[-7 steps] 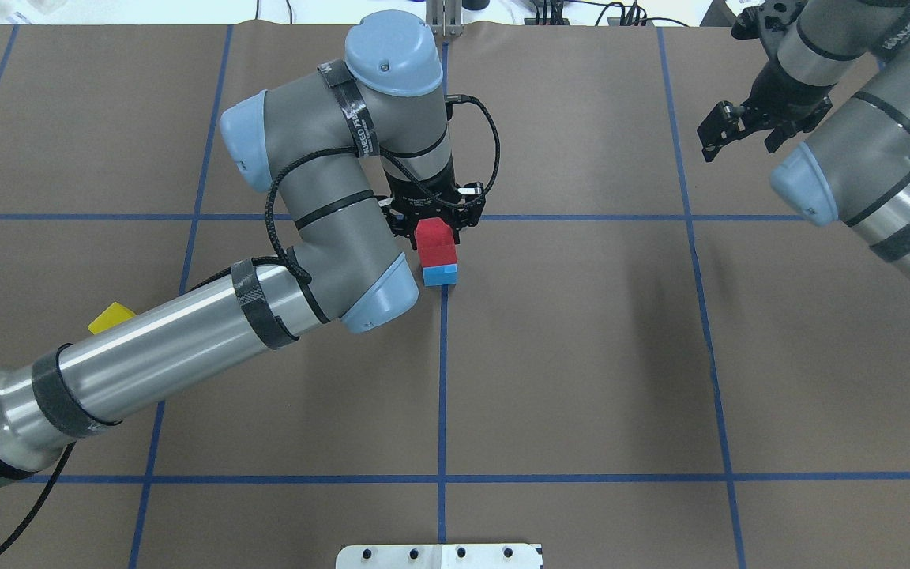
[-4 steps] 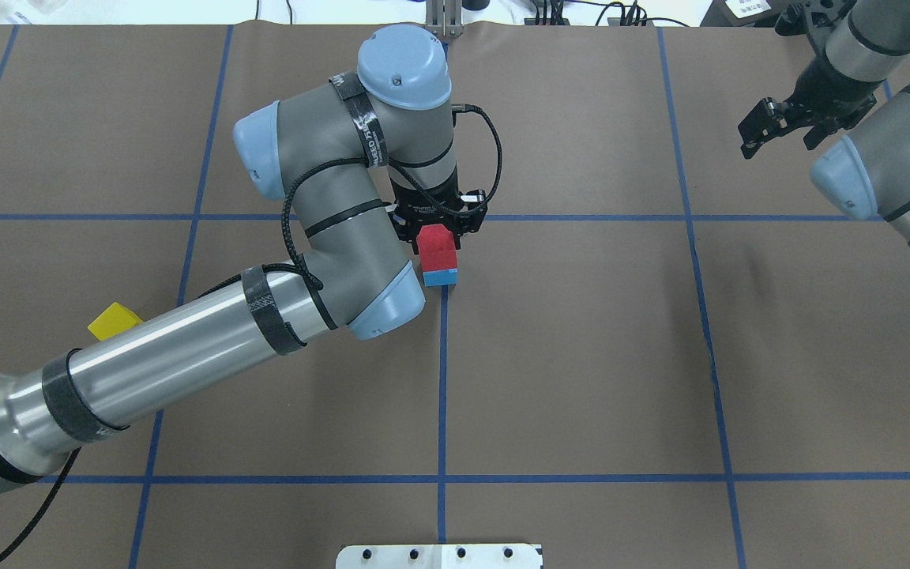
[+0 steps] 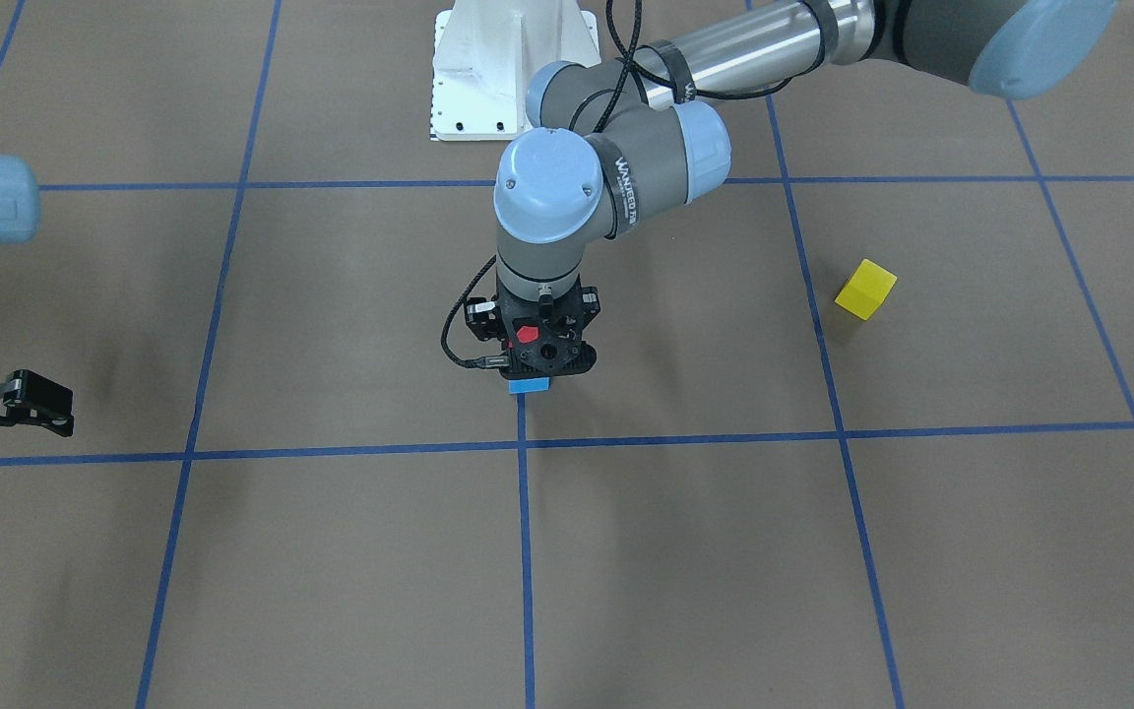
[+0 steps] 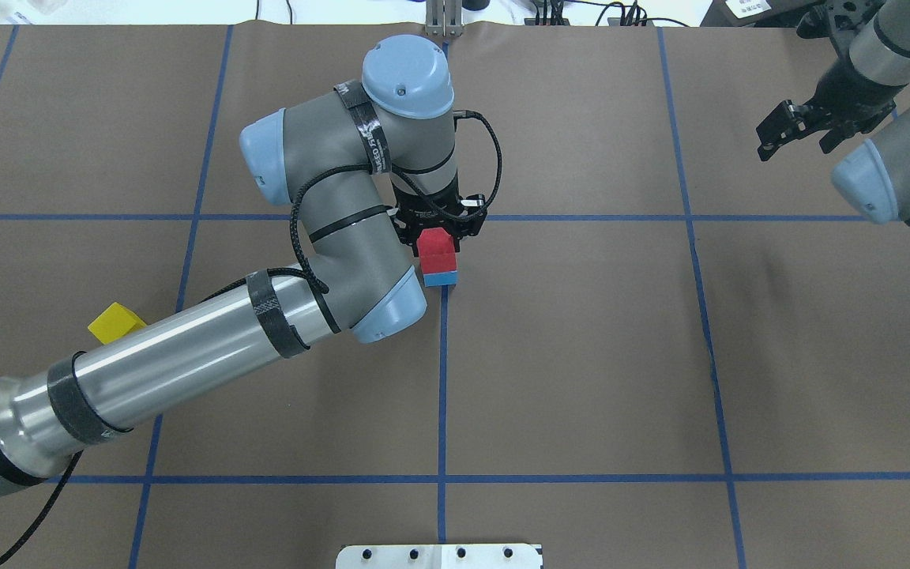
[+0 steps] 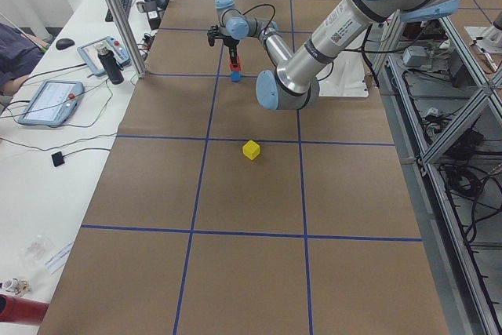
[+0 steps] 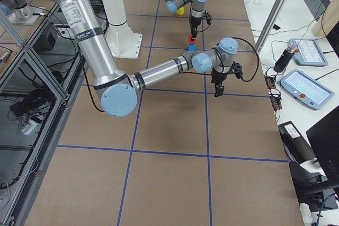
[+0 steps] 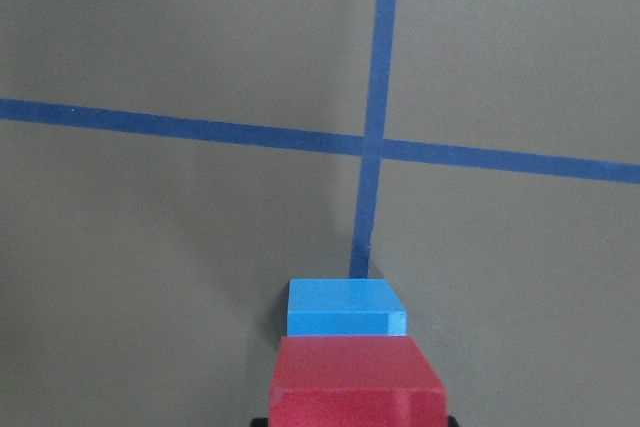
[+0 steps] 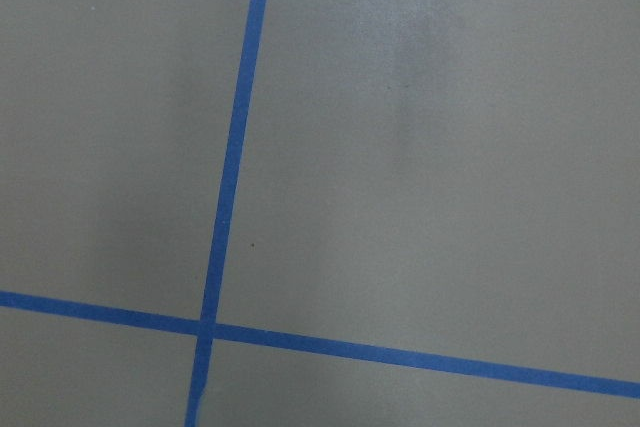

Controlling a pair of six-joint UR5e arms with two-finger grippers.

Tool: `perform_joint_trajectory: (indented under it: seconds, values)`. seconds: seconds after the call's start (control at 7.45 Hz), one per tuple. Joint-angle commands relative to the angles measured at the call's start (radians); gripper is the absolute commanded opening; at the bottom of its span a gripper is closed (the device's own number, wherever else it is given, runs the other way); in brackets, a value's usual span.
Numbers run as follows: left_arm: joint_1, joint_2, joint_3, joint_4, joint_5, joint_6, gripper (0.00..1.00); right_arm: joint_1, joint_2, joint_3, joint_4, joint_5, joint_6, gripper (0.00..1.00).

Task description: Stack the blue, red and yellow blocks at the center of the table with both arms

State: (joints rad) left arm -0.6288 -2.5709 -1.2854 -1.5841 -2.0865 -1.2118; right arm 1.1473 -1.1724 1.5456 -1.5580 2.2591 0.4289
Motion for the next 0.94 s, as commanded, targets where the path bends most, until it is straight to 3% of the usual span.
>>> perform_joint_trajectory:
  seconds: [0.0,0.13,0.27,0.4,0.54,0.67,0.81]
  values:
    - [0.006,-0.002,0.006,-0.005,0.0,0.0,0.0,0.006,0.0,0.001,0.001,0.003,0.001,0.99]
    - [0.004,-0.002,0.008,-0.007,0.0,0.001,0.0,0.009,-0.001,0.001,0.001,0.013,-0.001,0.99]
    - [0.004,0.0,0.006,-0.007,0.0,0.003,0.1,0.009,-0.001,0.001,0.001,0.014,-0.001,0.99]
    - [0.004,0.001,0.006,-0.007,0.0,0.006,0.63,0.011,-0.001,0.001,0.001,0.014,-0.001,0.99]
    - [0.004,0.001,0.006,-0.007,0.0,0.005,0.87,0.011,-0.001,0.001,0.001,0.014,-0.001,0.99]
    - [0.004,0.001,0.005,-0.005,0.0,0.006,1.0,0.011,0.0,0.001,0.001,0.014,-0.001,0.99]
    - [0.004,0.001,0.001,-0.005,0.0,0.006,1.0,0.012,0.0,0.001,0.001,0.016,-0.001,0.99]
